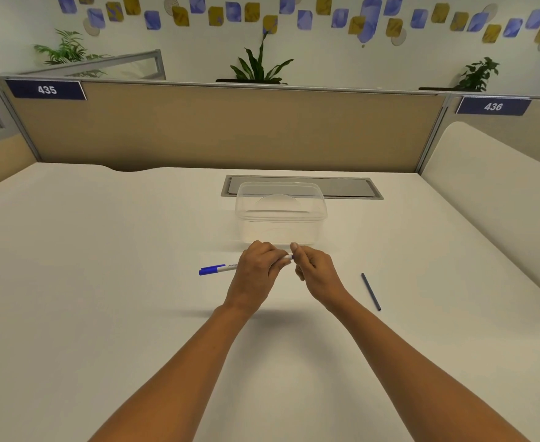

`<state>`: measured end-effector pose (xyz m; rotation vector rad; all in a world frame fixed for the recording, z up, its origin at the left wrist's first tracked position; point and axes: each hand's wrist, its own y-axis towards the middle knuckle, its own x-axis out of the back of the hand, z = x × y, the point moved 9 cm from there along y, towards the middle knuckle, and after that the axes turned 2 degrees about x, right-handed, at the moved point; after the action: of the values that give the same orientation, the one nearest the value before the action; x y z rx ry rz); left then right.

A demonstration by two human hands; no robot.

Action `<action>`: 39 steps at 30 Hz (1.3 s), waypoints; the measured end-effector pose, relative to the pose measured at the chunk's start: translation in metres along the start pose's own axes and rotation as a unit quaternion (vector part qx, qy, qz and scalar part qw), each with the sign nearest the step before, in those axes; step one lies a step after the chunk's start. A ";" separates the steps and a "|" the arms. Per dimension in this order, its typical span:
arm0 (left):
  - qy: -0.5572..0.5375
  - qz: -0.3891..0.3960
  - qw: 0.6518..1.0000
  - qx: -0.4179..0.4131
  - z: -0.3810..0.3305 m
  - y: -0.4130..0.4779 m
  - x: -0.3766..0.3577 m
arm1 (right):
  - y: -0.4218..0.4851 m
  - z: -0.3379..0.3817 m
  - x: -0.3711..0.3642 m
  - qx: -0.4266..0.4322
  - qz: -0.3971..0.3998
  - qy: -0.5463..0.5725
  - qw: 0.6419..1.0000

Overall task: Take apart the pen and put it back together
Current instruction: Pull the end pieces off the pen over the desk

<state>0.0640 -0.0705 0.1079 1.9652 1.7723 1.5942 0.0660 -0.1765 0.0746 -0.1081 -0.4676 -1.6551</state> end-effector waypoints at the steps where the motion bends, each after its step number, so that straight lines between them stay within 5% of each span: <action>1: -0.002 0.001 1.000 -0.001 -0.001 0.001 0.000 | 0.000 0.000 0.001 -0.001 -0.002 0.003 1.000; 11: -0.003 0.008 0.999 0.031 0.009 -0.003 0.000 | -0.001 0.007 0.005 0.059 0.033 -0.063 0.996; 21: -0.007 0.014 0.999 0.028 0.011 -0.004 0.003 | 0.001 0.006 0.009 0.017 0.037 0.050 0.998; 39: -0.004 0.008 1.000 0.024 0.011 0.001 0.003 | 0.001 0.011 0.012 0.069 -0.030 -0.009 0.997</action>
<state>0.0720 -0.0621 0.1053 2.0090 1.8128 1.5594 0.0631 -0.1839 0.0890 -0.0078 -0.6020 -1.6762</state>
